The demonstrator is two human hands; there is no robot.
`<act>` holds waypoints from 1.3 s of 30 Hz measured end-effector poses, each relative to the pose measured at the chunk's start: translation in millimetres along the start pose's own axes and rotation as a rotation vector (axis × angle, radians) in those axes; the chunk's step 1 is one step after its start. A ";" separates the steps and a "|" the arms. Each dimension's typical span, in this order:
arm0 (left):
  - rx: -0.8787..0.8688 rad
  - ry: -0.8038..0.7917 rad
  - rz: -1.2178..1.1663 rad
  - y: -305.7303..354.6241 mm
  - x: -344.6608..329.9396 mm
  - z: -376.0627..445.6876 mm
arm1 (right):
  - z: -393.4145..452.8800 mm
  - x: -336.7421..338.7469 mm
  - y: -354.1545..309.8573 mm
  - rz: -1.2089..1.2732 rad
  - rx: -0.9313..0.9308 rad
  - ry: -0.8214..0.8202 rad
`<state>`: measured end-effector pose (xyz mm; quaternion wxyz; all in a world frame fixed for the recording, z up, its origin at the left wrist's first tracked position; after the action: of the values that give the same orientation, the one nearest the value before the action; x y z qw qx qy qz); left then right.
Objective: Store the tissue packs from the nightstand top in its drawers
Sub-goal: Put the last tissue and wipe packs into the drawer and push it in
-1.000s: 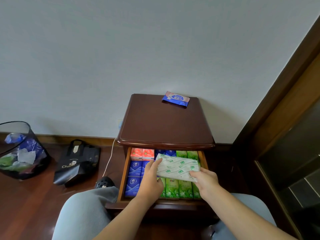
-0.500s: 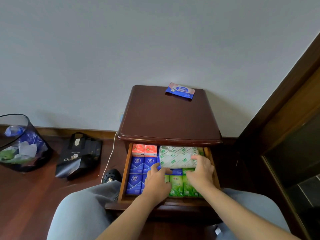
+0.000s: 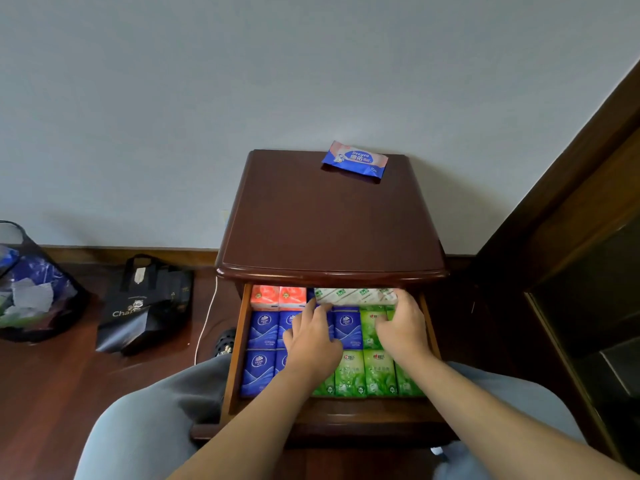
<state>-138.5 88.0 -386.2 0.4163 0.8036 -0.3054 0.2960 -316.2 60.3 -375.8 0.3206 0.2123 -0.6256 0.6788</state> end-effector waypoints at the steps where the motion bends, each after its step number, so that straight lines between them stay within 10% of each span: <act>1: -0.002 0.002 0.003 1.7 0.1 2.7 | 2.8 -1.0 0.9 0.000 -0.001 -0.004; 12: -0.114 0.251 -0.021 1.1 14.7 -17.5 | -26.2 23.2 -14.2 -0.002 -0.051 0.046; 19: -0.502 0.647 -0.088 46.7 72.8 -25.6 | -4.2 60.6 -54.7 -0.157 0.461 0.195; 26: -0.124 0.307 0.351 52.9 84.5 42.6 | 76.4 33.0 -56.0 -0.234 0.334 -0.102; 39: -0.192 0.479 0.394 96.6 104.5 143.2 | 277.0 -24.8 -56.2 -0.569 0.341 -0.015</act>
<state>-111.3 -104.4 -331.3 0.4847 0.5936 -0.3751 0.5215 -290.6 -216.2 -317.6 0.4528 0.4340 -0.4207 0.6555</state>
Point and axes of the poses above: each hand's wrist, its own z-axis towards the middle knuckle, its own x-axis out of the back of the hand, y = z × x, the point moved 3 cm from there along z, towards the middle knuckle, and after that the axes turned 15 degrees about x, right-handed, at the moved point
